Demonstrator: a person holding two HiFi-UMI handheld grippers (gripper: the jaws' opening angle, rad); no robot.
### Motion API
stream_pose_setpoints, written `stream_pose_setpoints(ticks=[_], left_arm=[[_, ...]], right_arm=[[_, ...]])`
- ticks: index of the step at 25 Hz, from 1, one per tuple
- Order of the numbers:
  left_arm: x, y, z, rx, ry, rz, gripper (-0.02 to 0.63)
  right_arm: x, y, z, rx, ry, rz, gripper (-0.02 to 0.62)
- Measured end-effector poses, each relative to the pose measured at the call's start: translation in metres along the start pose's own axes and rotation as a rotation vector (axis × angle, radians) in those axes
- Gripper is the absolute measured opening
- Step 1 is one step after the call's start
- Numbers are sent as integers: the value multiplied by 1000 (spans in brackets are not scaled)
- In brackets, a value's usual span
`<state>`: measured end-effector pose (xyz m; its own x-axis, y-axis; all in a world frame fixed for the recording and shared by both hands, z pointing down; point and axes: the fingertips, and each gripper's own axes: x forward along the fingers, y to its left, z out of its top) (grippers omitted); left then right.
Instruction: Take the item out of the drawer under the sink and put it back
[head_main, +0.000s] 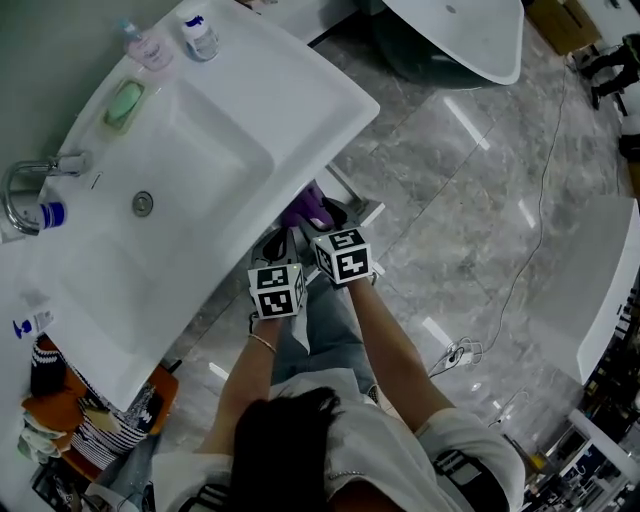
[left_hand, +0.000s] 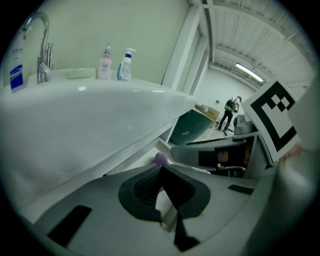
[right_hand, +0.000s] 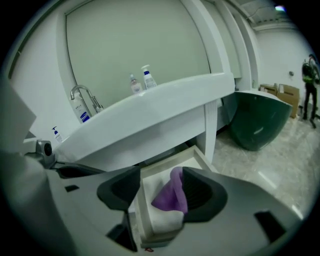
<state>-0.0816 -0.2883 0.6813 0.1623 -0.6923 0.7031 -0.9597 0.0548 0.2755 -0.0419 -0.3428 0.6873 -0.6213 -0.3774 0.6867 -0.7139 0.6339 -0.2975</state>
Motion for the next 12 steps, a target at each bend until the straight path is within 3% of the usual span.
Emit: stream_pose_setpoints(ticks=[12], left_arm=[[34,11,-12,-39,16,57,3]], right_arm=[[49,-24,-25,62,77,26,275]])
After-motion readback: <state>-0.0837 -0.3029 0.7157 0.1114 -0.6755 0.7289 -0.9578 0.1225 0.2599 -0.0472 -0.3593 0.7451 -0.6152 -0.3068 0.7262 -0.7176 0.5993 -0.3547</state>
